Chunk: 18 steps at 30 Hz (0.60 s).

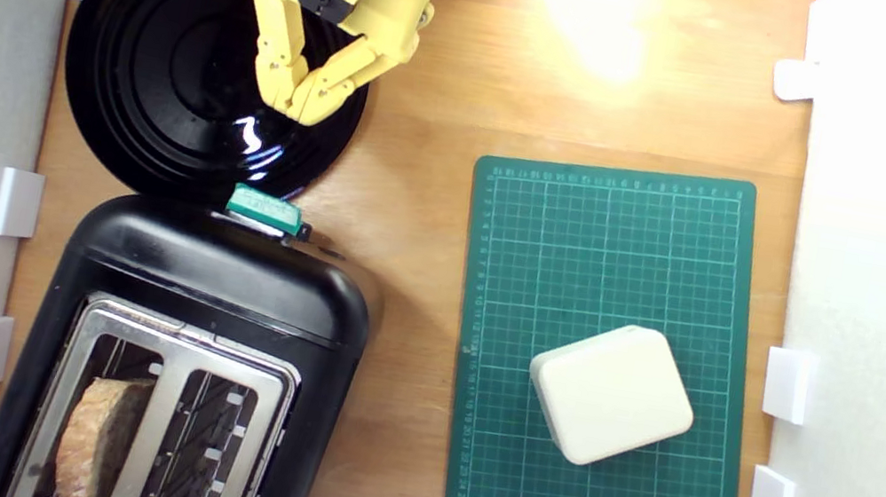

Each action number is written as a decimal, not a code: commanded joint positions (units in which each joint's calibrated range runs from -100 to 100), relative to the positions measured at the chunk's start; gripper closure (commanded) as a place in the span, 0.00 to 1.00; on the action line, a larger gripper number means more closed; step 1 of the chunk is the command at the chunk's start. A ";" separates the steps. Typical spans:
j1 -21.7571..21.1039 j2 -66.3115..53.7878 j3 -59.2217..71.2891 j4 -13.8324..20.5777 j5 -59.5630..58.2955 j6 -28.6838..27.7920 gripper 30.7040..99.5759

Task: Start toaster

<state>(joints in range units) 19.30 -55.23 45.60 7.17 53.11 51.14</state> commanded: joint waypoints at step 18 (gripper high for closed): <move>1.10 18.93 -22.74 -1.73 -6.38 -2.99 0.99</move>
<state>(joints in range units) 19.93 -36.72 26.78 5.73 50.98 48.40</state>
